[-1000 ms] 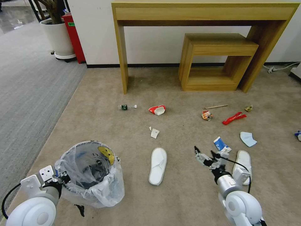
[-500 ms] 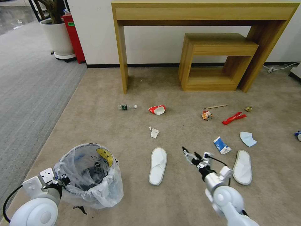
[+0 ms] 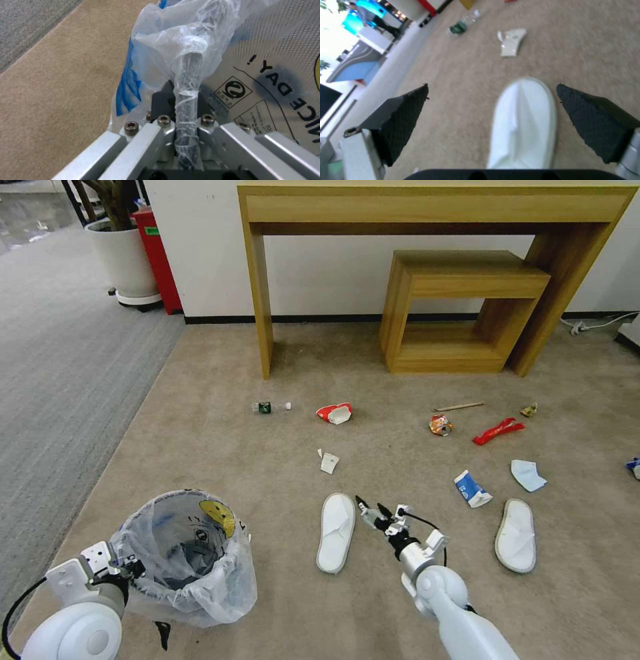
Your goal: Pick up the trash bin and place the garbage on the floor into it.
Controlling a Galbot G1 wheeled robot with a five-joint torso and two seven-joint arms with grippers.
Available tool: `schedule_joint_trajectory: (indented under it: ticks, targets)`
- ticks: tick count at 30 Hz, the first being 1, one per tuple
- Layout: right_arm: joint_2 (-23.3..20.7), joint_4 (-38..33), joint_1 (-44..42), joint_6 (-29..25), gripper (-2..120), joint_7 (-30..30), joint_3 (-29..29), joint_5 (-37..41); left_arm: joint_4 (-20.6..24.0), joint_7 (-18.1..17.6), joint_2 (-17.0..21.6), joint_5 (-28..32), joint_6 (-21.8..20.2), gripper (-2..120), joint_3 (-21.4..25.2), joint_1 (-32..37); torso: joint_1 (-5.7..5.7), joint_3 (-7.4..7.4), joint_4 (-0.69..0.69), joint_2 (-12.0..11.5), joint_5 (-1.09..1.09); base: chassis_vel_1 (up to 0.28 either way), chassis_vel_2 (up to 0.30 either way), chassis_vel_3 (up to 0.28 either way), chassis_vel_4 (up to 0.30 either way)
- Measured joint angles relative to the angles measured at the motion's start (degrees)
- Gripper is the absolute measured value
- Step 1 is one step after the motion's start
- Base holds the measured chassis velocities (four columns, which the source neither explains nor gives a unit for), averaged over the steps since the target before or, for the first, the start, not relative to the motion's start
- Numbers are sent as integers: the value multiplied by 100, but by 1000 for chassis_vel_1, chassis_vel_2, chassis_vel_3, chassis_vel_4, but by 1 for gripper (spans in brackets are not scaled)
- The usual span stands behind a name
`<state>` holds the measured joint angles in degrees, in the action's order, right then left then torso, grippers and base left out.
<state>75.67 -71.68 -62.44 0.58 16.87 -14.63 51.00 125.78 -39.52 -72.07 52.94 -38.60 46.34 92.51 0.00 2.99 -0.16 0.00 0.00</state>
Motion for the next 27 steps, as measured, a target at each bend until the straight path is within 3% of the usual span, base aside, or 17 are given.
schedule_joint_trajectory:
  ticks: [15,27]
  targets:
    - [449,1536,631,-233,94,-65,272,-539,-19,-4,-41,-54,43,0,30,46,0,0,0,0,0,0,0,0,0]
    - [494,1846,935,-236,96,-157,673,-500,-181,-5,-42,-83,76,0,-6,-90,0,0,0,0,-1,0,0,0,0]
